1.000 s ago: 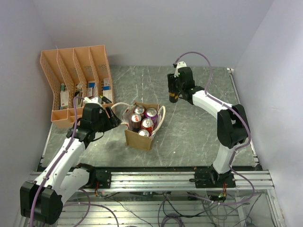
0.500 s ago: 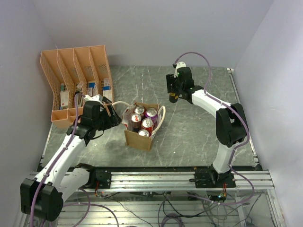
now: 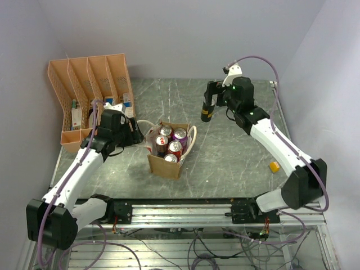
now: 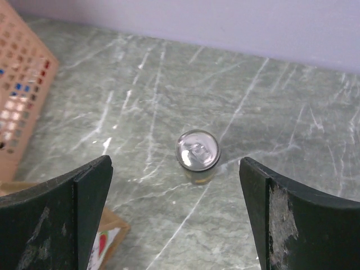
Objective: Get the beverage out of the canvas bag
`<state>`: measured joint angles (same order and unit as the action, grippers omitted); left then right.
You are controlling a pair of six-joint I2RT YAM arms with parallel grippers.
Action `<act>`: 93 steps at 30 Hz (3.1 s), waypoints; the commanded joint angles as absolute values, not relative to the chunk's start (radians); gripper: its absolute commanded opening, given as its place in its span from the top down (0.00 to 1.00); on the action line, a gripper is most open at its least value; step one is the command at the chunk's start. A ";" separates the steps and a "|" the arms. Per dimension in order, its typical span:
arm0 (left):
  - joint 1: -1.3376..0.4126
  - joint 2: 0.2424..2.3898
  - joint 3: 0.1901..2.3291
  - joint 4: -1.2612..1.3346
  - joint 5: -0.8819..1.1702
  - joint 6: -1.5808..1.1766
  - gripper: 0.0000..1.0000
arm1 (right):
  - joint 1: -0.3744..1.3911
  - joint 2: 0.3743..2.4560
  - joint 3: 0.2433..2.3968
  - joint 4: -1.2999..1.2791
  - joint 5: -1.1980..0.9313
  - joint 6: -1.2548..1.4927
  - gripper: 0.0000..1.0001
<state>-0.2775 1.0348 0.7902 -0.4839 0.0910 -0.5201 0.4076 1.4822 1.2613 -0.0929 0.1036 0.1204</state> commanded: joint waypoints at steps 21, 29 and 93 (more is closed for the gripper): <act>-0.250 1.103 0.886 -0.546 0.066 -0.363 0.45 | 0.984 1.544 1.340 -0.284 0.335 0.083 0.11; -0.236 1.092 0.880 -0.536 0.090 -0.358 0.44 | 1.026 1.672 1.356 -0.300 0.318 0.123 0.12; -0.236 1.086 0.871 -0.535 0.085 -0.359 0.43 | 1.045 1.518 1.207 0.042 0.360 0.276 1.00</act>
